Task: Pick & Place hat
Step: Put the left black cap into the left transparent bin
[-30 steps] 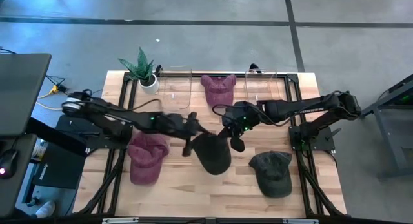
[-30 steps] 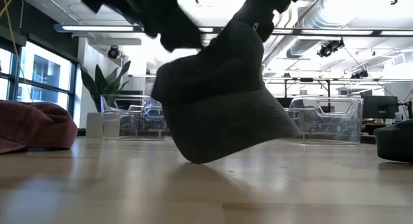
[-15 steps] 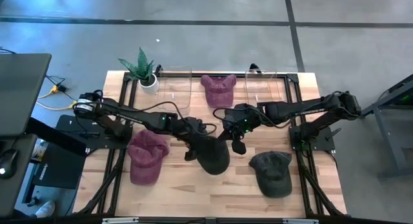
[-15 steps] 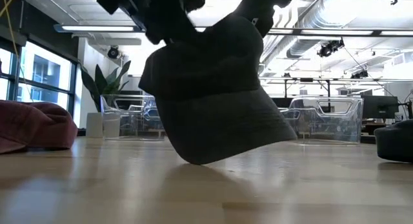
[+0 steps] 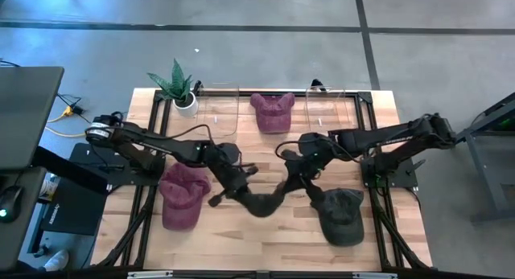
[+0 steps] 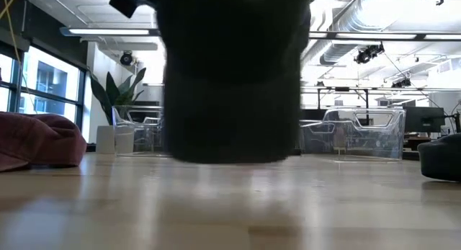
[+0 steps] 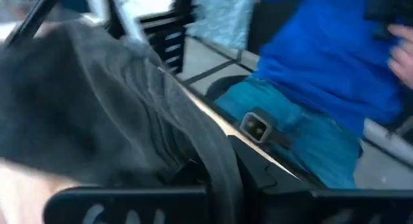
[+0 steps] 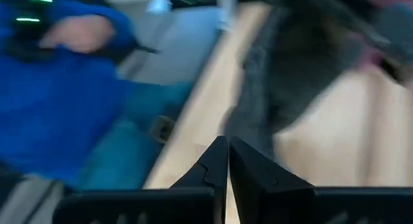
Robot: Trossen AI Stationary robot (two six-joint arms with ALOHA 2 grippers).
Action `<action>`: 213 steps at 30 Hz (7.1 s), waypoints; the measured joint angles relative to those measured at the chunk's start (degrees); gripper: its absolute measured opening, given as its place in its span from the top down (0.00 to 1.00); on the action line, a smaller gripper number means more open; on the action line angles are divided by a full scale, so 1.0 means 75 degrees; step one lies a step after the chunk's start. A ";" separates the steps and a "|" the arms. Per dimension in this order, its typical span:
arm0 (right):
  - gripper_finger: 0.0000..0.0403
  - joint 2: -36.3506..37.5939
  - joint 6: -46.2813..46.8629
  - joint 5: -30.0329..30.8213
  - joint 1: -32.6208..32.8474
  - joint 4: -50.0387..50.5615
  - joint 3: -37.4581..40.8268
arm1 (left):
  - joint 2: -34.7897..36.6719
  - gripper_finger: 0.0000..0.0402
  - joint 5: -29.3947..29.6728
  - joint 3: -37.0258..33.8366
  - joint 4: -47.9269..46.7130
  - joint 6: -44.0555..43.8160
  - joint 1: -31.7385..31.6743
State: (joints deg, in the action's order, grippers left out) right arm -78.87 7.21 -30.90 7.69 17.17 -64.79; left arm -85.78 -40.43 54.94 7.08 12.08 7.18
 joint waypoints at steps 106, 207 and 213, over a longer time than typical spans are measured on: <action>0.98 0.0920 -0.0452 0.0846 0.0421 -0.3539 0.2243 | -0.1931 0.93 -0.2002 0.0845 0.4072 -0.2532 -0.0158; 0.72 0.0961 -0.0284 0.4897 0.1721 -0.2320 0.2256 | 0.0301 0.53 0.5302 0.2231 -0.4786 0.8352 -0.6662; 0.72 0.0961 -0.0296 0.4897 0.1721 -0.2314 0.2253 | 0.0304 0.55 0.5170 0.2771 -0.5680 0.5580 -0.6781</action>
State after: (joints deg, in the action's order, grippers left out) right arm -71.66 4.99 5.82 20.60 -0.19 -47.90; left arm -83.50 -1.65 75.72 -35.53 53.94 -43.68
